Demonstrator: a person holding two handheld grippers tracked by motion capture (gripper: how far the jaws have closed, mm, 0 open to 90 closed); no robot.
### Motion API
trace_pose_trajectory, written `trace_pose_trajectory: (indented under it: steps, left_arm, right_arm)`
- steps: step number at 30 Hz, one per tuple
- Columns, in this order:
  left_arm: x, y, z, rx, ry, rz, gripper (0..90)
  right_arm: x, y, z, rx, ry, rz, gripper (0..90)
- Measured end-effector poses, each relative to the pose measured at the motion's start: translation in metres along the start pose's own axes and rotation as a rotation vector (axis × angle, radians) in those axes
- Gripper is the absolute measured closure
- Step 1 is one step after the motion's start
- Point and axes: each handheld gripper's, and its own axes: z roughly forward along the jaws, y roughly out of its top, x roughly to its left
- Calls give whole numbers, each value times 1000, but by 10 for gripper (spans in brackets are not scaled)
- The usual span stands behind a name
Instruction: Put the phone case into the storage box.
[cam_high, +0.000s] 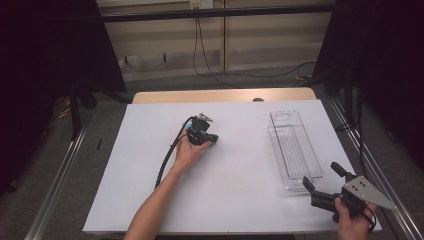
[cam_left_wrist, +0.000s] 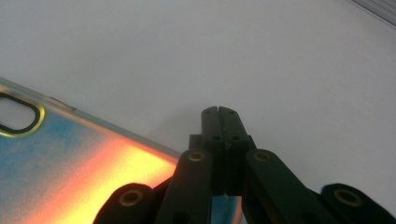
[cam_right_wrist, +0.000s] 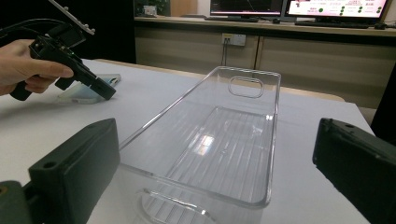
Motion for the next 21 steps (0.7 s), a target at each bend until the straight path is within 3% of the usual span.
trace_pose_trajectory:
  steps: [9,21]
  left_arm:
    - [-1,1,-1,16,12,20,900]
    - [1,-4,-7,23,-7,11,900]
  right_arm:
    - [1,0,1,5,4,-2,2]
    - [0,0,1,3,2,1,2]
